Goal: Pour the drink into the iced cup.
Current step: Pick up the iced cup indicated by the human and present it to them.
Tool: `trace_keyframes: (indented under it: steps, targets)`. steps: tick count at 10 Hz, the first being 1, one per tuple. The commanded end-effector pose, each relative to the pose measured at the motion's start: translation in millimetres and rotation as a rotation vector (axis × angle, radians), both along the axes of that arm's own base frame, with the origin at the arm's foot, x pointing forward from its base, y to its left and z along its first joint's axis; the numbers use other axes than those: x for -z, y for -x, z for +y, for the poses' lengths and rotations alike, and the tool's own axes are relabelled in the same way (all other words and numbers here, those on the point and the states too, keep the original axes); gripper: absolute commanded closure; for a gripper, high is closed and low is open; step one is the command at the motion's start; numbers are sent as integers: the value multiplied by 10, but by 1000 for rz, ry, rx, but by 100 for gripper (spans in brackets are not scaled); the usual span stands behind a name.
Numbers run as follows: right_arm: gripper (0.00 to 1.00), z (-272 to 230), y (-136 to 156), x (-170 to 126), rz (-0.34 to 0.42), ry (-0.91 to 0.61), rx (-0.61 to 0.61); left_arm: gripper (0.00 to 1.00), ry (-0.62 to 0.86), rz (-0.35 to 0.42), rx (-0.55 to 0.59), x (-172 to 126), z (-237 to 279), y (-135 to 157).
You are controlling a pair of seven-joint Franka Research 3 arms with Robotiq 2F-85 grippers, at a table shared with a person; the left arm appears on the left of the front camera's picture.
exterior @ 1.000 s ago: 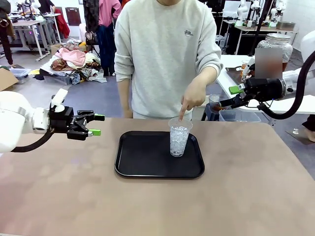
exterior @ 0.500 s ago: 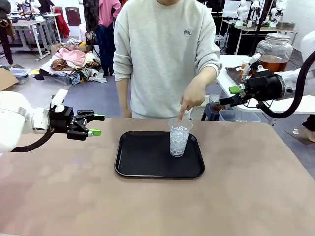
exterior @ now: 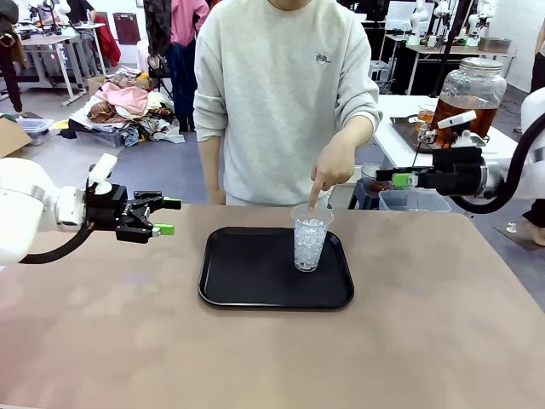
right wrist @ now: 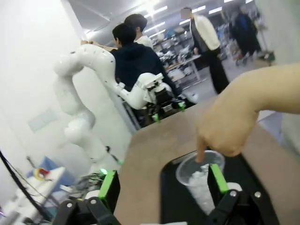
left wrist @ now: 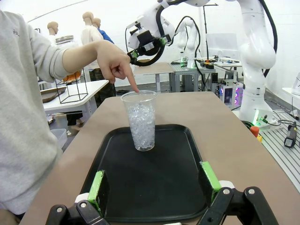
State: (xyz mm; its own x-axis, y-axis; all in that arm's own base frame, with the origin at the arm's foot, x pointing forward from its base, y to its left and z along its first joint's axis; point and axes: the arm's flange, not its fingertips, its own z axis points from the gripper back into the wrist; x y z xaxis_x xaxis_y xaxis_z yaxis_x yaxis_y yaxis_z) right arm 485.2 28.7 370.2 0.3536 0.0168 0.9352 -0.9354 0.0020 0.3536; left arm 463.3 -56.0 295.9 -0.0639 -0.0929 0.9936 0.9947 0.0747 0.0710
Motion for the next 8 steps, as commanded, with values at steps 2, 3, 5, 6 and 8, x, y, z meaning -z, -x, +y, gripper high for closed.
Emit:
trace_keyframes:
  steps: [2,3,5,6,8]
  targets:
    - [0,53,9,280,-215,-11,82,0,-1,6,-10,-21,-21,-6]
    - [0,67,-6,352,-279,-3,99,0,-1,6,-10,-21,-21,-6]
    - [0,97,-44,417,-297,34,97,0,-1,6,-10,-21,-21,-6]
    - [0,0,-7,354,-259,12,71,0,-1,6,-10,-21,-21,-6]
    - [0,0,-7,354,-259,12,71,0,-1,6,-10,-21,-21,-6]
